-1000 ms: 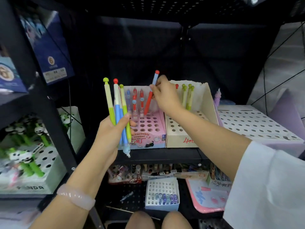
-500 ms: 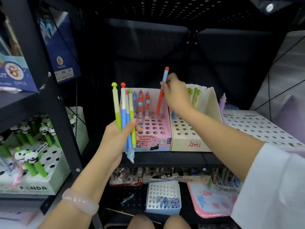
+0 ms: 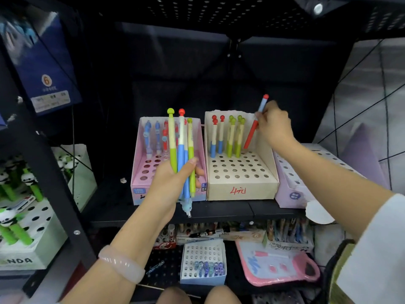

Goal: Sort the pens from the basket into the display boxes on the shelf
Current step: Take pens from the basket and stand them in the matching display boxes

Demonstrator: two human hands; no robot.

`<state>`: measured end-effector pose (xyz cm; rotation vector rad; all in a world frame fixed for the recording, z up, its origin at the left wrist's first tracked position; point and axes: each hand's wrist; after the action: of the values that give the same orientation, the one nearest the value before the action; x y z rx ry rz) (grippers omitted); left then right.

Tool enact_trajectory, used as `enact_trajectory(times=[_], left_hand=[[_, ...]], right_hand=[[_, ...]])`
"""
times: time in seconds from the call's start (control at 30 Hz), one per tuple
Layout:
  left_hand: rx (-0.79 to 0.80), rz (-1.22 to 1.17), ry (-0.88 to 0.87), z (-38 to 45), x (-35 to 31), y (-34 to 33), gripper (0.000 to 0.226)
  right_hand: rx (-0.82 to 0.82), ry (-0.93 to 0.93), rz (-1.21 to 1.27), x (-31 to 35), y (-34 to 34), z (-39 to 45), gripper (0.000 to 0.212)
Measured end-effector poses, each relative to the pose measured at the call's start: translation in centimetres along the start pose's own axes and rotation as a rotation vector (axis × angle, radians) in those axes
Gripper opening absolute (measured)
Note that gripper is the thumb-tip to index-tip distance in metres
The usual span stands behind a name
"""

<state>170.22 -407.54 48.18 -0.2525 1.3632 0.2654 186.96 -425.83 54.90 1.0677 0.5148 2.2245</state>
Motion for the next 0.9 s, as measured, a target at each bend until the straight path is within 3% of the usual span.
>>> enact_trajectory(times=[0.13, 0.33, 0.4, 0.5, 0.57, 0.67, 0.77, 0.83, 0.9], left_hand=[[0.031, -0.005, 0.003, 0.0, 0.0, -0.9, 0.01], [0.034, -0.004, 0.019, -0.1, 0.1, -1.2, 0.009], [0.032, 0.002, 0.027, -0.1, 0.1, -1.3, 0.01], [0.045, -0.011, 0.032, 0.0, 0.1, -1.4, 0.01], [0.058, -0.015, 0.022, 0.0, 0.1, -1.7, 0.01], [0.092, -0.025, 0.015, 0.0, 0.1, -2.4, 0.01], [0.111, -0.046, 0.022, 0.1, 0.0, -3.2, 0.011], [0.112, -0.047, 0.026, 0.1, 0.1, -3.5, 0.011], [0.112, -0.042, 0.026, 0.0, 0.1, -3.7, 0.012]], right_hand=[[0.1, -0.016, -0.079, -0.3, -0.9, -0.2, 0.024], [0.367, -0.097, -0.53, 0.3, -2.5, -0.5, 0.02], [0.364, -0.13, -0.585, 0.6, -2.3, -0.5, 0.022], [0.108, -0.057, -0.351, 0.7, -1.5, -0.8, 0.026], [0.044, 0.032, -0.054, 1.8, -1.0, -1.9, 0.031], [0.299, 0.008, 0.311, 4.5, -0.9, -4.0, 0.031], [0.628, -0.105, 0.5, 5.5, -1.2, -5.4, 0.027], [0.697, -0.128, 0.537, 5.5, -1.1, -5.4, 0.025], [0.632, -0.152, 0.598, 5.5, -0.7, -4.9, 0.021]])
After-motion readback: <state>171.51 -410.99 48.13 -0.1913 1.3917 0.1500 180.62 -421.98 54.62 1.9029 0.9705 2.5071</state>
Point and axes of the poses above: each hand's wrist, its own z-axis towards the middle knuckle, its own y-axis out of the back of the hand, x = y × z, and after that the axes turned 5 degrees about z, right-handed
